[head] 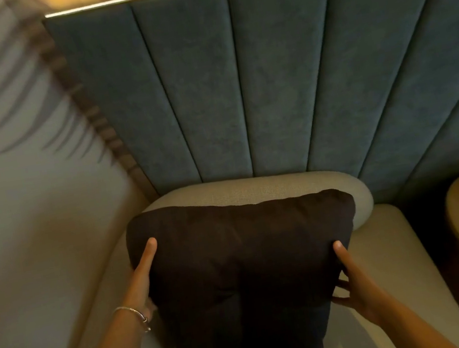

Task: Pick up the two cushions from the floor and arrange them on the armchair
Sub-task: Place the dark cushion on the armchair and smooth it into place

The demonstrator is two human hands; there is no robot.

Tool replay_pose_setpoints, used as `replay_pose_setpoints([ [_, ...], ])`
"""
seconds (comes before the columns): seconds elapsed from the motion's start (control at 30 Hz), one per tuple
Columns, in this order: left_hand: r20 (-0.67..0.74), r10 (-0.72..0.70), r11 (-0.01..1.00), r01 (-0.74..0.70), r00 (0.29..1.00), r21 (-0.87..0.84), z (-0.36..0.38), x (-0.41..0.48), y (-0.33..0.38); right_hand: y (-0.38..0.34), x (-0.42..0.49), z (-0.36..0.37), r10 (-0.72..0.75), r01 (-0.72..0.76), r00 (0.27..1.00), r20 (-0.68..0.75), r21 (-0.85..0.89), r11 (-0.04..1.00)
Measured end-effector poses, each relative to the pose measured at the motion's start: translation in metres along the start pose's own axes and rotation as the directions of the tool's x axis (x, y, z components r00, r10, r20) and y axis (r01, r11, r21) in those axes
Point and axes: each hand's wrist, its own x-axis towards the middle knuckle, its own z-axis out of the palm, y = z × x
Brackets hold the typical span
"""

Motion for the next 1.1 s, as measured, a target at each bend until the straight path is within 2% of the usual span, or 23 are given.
replay_pose_setpoints([
  [0.13, -0.034, 0.016, 1.0, -0.016, 0.999, 0.017, -0.005, 0.032, 0.008, -0.012, 0.023, 0.017, -0.017, 0.02, 1.0, 0.022, -0.1, 0.995],
  [0.33, -0.099, 0.098, 0.992, -0.089, 0.99, 0.088, -0.004, 0.072, 0.021, -0.033, 0.052, 0.034, -0.011, 0.014, 1.0, 0.02, -0.136, 0.991],
  [0.6, -0.1, 0.16, 0.983, -0.15, 0.982, 0.104, -0.002, 0.106, 0.063, -0.072, 0.076, 0.056, -0.135, 0.127, 0.99, -0.042, -0.145, 0.981],
  [0.77, -0.095, 0.288, 0.916, -0.245, 0.953, 0.319, 0.0, 0.123, 0.055, -0.075, 0.096, 0.064, -0.083, 0.076, 0.996, -0.027, -0.208, 0.975],
  [0.87, 0.0, 0.302, 0.855, -0.27, 0.953, 0.443, 0.004, 0.137, 0.058, -0.076, 0.107, 0.066, -0.081, 0.069, 0.996, -0.037, -0.253, 0.965],
  [1.0, 0.053, 0.228, 0.823, -0.221, 0.972, 0.523, 0.014, 0.16, 0.058, -0.105, 0.116, 0.071, -0.268, 0.238, 0.962, -0.045, -0.336, 0.911],
  [1.1, 0.021, 0.218, 0.826, -0.196, 0.976, 0.528, 0.023, 0.174, 0.063, -0.142, 0.127, 0.083, -0.508, 0.462, 0.862, 0.001, -0.416, 0.783],
])
